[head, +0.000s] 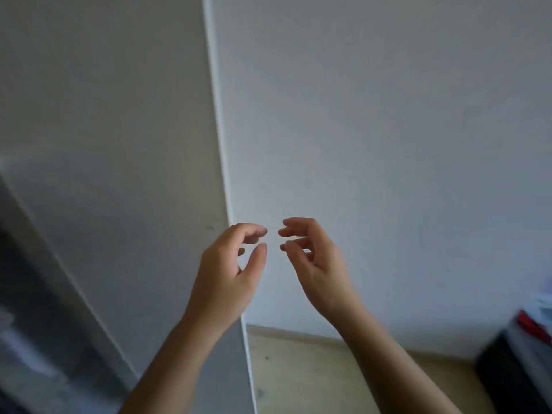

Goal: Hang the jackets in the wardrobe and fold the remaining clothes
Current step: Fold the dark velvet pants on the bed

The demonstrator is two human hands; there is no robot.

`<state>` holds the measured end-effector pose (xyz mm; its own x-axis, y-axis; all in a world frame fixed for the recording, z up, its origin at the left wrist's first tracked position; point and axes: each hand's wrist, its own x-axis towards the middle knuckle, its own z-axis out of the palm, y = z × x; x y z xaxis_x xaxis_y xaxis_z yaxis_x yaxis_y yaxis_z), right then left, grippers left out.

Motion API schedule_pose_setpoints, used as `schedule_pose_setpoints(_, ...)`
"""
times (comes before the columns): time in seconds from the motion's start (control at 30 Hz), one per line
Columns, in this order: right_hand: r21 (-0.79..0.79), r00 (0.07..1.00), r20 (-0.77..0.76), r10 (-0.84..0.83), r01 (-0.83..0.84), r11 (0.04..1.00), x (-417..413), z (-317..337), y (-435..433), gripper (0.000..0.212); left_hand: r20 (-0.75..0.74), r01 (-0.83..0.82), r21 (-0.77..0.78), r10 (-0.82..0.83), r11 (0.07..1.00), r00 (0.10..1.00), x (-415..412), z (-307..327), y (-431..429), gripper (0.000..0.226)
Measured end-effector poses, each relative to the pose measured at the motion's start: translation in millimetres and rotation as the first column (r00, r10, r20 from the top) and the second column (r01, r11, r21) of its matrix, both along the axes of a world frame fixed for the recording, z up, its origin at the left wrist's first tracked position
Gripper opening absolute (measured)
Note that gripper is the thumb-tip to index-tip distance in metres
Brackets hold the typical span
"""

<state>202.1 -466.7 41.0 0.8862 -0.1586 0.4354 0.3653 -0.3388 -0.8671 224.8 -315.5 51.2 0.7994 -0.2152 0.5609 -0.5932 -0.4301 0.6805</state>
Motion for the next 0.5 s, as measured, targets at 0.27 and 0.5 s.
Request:
schedule_pose_setpoints(0.27,0.073,0.808,-0.161,-0.566,0.582,0.81,-106.4,-61.9,-221.9,0.026,-0.269,0.547,0.01,-0.524,0.837,0.808,-36.6,-71.4,-258.8,0.015)
schedule_pose_setpoints(0.5,0.067,0.498,-0.257,-0.828,0.864,0.499,-169.8,-101.3,-384.5,0.029,-0.331,0.799,-0.083,-0.773,0.595,0.541,-56.7,-106.1,-457.0,0.014)
